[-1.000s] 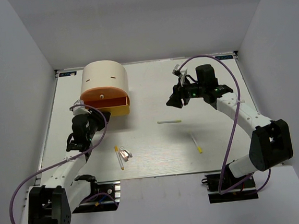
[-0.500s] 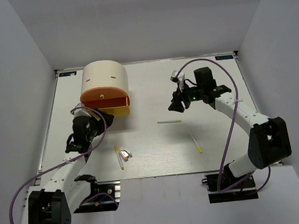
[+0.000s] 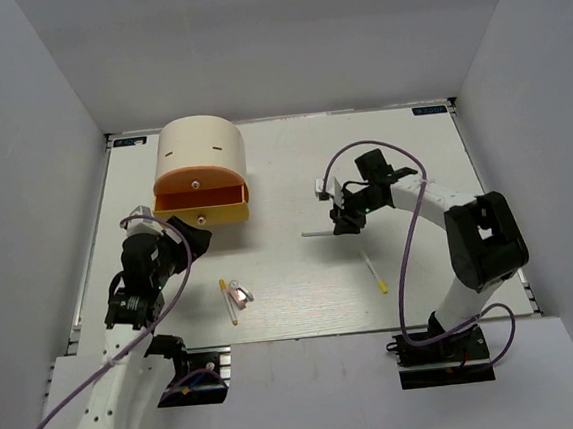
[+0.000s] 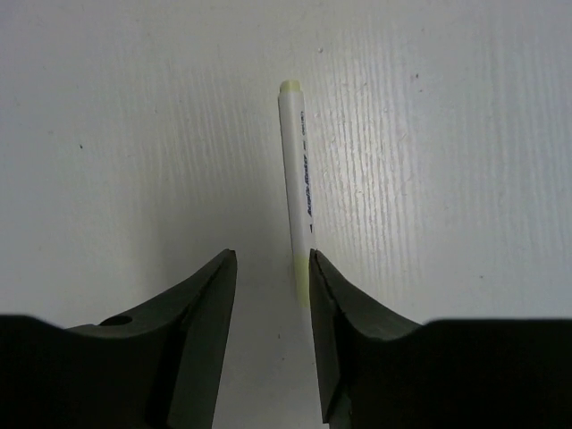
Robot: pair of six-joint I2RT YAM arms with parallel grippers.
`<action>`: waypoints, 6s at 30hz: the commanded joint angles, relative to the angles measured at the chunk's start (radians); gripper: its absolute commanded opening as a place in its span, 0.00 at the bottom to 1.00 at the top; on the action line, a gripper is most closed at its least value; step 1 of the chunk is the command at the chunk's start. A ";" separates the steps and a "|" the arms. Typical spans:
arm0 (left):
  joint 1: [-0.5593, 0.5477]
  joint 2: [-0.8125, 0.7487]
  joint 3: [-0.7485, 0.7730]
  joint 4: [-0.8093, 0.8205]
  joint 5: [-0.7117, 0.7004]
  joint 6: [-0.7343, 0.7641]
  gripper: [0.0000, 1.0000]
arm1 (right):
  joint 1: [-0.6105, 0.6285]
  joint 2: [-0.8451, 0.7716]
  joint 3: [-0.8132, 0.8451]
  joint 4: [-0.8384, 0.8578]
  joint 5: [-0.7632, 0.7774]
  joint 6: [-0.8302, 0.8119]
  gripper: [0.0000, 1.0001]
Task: Sort the stationery into containers
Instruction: Pick up the pen from the center of the board, then place the pen in the storage box, then pick up the pen from the center of the board.
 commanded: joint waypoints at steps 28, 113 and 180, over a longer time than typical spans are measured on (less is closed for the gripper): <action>0.001 -0.253 0.109 -0.384 -0.028 -0.081 0.99 | 0.119 0.246 0.137 0.005 0.184 -0.147 0.37; -0.008 -0.066 -0.041 -0.315 0.060 -0.248 0.89 | 0.482 0.247 0.674 0.435 0.029 0.290 0.15; -0.306 0.479 -0.017 -0.383 -0.167 -0.296 0.18 | 0.102 -0.362 -0.005 0.444 0.172 0.586 0.26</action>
